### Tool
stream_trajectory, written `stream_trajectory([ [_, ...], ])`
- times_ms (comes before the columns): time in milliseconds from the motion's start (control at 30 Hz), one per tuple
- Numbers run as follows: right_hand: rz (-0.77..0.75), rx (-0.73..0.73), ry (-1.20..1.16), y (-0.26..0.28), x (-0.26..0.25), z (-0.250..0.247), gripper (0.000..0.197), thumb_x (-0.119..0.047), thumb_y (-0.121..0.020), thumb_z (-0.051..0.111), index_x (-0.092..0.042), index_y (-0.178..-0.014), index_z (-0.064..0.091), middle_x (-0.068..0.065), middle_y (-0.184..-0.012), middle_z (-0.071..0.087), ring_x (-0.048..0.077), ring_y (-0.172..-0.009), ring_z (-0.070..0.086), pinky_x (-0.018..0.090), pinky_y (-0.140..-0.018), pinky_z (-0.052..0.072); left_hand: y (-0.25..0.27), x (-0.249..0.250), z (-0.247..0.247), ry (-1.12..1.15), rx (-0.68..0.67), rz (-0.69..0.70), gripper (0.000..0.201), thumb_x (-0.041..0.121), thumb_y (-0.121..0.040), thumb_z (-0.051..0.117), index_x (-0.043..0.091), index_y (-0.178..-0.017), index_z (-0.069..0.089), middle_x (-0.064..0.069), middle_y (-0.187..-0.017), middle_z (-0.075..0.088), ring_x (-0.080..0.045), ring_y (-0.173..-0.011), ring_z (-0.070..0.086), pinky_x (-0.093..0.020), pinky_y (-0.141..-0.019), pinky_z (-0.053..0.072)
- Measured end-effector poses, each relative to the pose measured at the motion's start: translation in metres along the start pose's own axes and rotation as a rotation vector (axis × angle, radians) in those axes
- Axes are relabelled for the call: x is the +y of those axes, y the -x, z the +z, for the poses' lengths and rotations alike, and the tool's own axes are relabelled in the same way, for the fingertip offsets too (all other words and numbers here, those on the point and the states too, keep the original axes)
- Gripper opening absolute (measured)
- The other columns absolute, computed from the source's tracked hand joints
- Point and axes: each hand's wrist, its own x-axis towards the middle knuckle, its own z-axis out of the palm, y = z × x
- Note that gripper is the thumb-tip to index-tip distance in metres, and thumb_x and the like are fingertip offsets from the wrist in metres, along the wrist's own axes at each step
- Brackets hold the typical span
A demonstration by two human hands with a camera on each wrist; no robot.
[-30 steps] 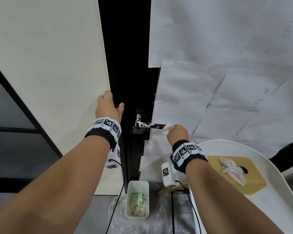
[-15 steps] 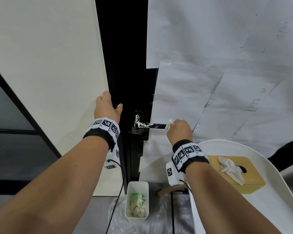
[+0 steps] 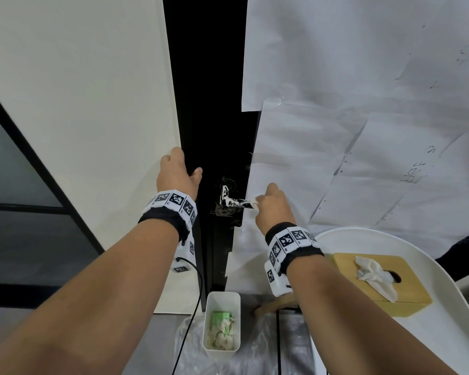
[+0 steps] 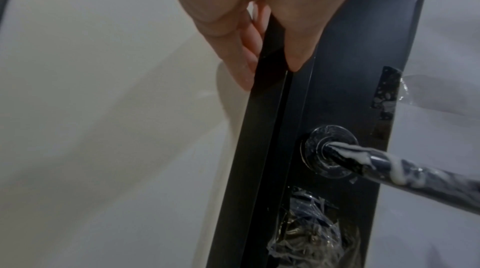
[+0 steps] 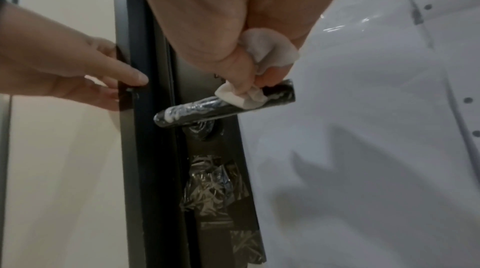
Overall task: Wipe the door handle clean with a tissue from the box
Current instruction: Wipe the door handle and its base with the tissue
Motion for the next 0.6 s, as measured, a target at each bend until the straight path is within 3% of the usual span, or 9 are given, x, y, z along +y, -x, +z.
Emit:
stream_trajectory([
  [233,0.086,0.002,0.000,0.001,0.004,0.001,0.021,0.010,-0.083,0.048,0.004,-0.094,0.064,0.014,-0.114,0.042,0.031,-0.096,0.048,0.037,-0.076,0.049,-0.001,-0.001,0.002,-0.012,0.007,0.004,0.032,0.025,-0.085,0.067,0.011,-0.092,0.039,-0.007,-0.089,0.044,-0.027,-0.064,0.045,-0.032,-0.057,0.035],
  [433,-0.028,-0.052,-0.057,-0.002,-0.016,0.005,0.033,0.010,-0.083,0.050,0.003,-0.112,0.063,0.015,-0.115,0.043,0.033,-0.101,0.052,0.041,-0.086,0.052,-0.001,-0.002,0.003,-0.008,0.004,0.005,0.032,0.025,-0.085,0.067,0.010,-0.095,0.040,-0.007,-0.090,0.046,-0.026,-0.064,0.045,-0.032,-0.056,0.036],
  [600,0.050,0.000,-0.073,-0.003,-0.003,-0.010,0.038,0.004,-0.083,0.051,-0.006,-0.118,0.064,0.013,-0.115,0.049,0.031,-0.108,0.051,0.038,-0.088,0.049,-0.002,-0.003,0.003,-0.005,0.000,0.009,0.032,0.025,-0.085,0.067,0.010,-0.094,0.040,-0.008,-0.091,0.047,-0.026,-0.064,0.046,-0.032,-0.057,0.038],
])
